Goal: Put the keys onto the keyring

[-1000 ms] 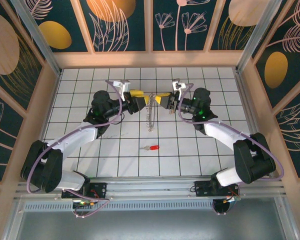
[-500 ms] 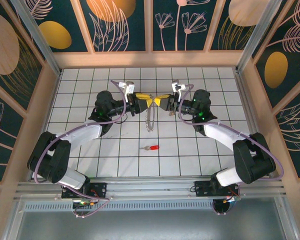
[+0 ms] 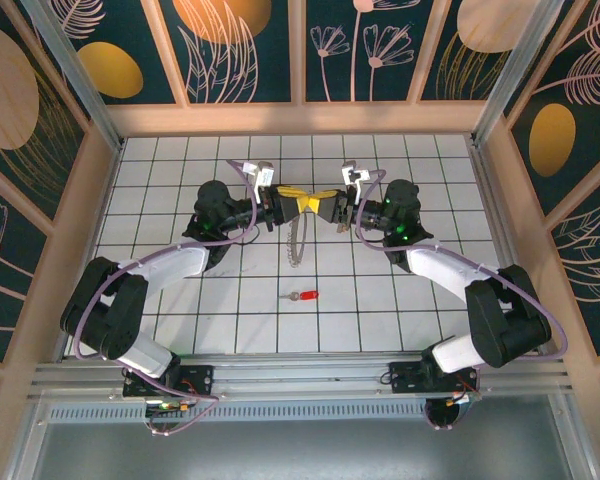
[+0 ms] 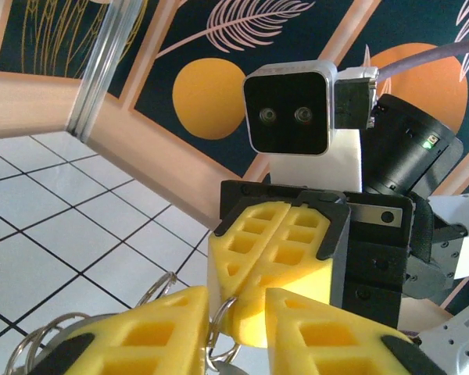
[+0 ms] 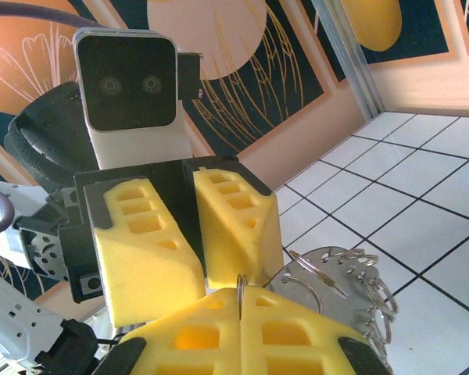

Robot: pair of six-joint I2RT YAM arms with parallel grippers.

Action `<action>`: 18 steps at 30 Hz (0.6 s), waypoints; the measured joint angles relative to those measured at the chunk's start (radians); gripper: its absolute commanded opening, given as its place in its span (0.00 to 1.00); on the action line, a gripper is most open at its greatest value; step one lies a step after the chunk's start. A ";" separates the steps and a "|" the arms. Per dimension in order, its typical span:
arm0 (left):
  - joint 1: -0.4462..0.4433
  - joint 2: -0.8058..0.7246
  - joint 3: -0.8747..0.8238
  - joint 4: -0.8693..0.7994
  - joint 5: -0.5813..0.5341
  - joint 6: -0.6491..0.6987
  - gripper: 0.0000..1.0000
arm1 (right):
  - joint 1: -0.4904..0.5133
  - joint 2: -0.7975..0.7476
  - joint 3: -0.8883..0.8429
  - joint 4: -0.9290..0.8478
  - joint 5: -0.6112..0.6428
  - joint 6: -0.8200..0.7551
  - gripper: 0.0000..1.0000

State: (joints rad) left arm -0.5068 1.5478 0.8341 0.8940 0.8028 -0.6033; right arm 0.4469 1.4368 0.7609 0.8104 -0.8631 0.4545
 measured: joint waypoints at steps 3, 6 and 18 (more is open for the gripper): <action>0.002 0.000 0.000 0.000 0.000 0.000 0.17 | 0.000 0.000 0.000 0.002 -0.001 0.000 0.00; 0.003 0.000 -0.007 0.008 0.000 0.000 0.15 | 0.000 0.000 0.000 0.002 -0.003 0.000 0.00; 0.003 0.000 -0.017 0.011 0.011 0.021 0.11 | 0.000 0.014 0.000 0.006 -0.018 0.000 0.00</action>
State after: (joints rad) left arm -0.5034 1.5478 0.8169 0.9047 0.8139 -0.5823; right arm 0.4469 1.4513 0.7609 0.8169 -0.8806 0.4549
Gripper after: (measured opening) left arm 0.138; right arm 0.051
